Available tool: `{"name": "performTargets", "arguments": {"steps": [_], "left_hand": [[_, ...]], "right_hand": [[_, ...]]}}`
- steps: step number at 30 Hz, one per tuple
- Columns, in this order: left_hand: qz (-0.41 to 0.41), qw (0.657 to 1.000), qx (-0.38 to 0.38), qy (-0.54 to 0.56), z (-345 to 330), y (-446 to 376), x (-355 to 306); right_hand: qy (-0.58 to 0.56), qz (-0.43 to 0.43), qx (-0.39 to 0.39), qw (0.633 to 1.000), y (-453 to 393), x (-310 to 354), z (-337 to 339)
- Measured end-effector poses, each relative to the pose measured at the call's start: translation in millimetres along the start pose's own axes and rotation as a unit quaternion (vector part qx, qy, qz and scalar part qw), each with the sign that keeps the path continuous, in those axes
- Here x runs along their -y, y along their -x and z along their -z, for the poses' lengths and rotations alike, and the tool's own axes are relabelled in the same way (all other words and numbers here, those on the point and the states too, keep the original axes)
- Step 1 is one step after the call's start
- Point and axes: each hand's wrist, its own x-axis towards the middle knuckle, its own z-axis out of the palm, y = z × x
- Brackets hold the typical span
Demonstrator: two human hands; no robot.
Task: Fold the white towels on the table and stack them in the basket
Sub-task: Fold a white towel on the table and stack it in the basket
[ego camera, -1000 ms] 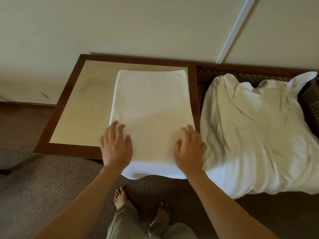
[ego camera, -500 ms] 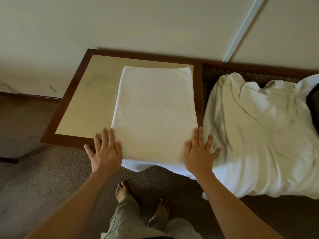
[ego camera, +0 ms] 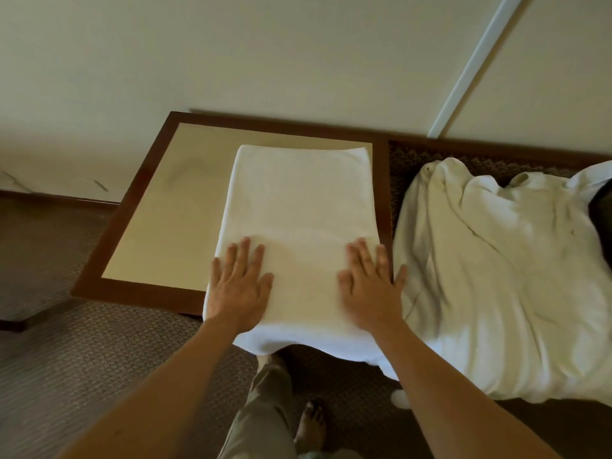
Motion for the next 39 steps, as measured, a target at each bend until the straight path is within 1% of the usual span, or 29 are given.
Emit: {"name": "performTargets", "arguments": {"steps": [2, 3, 4, 5, 6, 7, 9, 10, 11, 12, 15, 17, 20, 23, 27, 31, 33, 36, 39], "left_hand": [[0.081, 0.997, 0.015, 0.01, 6, -4, 18], [0.128, 0.991, 0.018, 0.024, 9, -5, 21], [0.169, 0.985, 0.013, 0.035, 13, -9, 20], [0.187, 0.981, -0.001, 0.04, 15, -17, 14], [0.174, 0.984, -0.02, 0.044, 18, -24, 4], [0.129, 0.99, -0.035, 0.048, 19, -31, -8], [-0.004, 0.999, -0.023, 0.046, 16, -48, -33], [-0.049, 0.998, -0.007, 0.037, 13, -55, -40], [-0.063, 0.998, -0.001, 0.03, 12, -65, -42], [-0.053, 0.998, -0.004, 0.03, 12, -77, -37], [0.002, 0.999, -0.021, 0.024, 21, -106, -7], [0.013, 1.0, -0.02, 0.01, 30, -127, 10], [0.011, 1.0, -0.016, 0.003, 41, -158, 22], [0.015, 1.0, -0.013, -0.01, 51, -195, 30], [0.022, 1.0, -0.01, -0.012, 67, -251, 34], [0.004, 1.0, -0.018, 0.006, 82, -308, 26], [-0.006, 1.0, -0.018, 0.009, 88, -332, 25], [0.002, 1.0, -0.012, 0.016, 94, -363, 27], [0.006, 0.999, -0.035, 0.02, 100, -391, 29]], "right_hand": [[-0.017, -0.111, 0.027, 0.993, -4, -18, 10], [-0.011, -0.138, 0.024, 0.99, -4, -20, 12], [-0.004, -0.143, 0.002, 0.99, -6, -16, 13], [-0.004, -0.135, -0.036, 0.99, -10, -7, 14], [-0.016, -0.106, -0.068, 0.992, -15, 6, 15], [-0.031, -0.055, -0.079, 0.995, -20, 20, 14], [-0.027, 0.087, -0.046, 0.995, -35, 45, 9], [-0.008, 0.134, -0.028, 0.991, -41, 51, 5], [0.009, 0.147, -0.018, 0.989, -50, 54, 6], [0.016, 0.124, -0.005, 0.992, -61, 50, 9], [0.011, -0.006, 0.004, 1.0, -87, 25, 17], [0.02, -0.042, 0.005, 0.999, -106, 19, 27], [0.018, -0.034, 0.019, 0.999, -141, 26, 36], [0.0, -0.055, 0.022, 0.998, -187, 27, 46], [-0.006, -0.079, 0.011, 0.997, -242, 25, 58], [-0.018, -0.101, -0.002, 0.995, -278, 28, 64], [-0.013, -0.1, -0.001, 0.995, -294, 26, 66], [-0.008, -0.09, 0.003, 0.996, -321, 23, 71], [-0.012, -0.083, 0.0, 0.996, -349, 23, 78]]}}
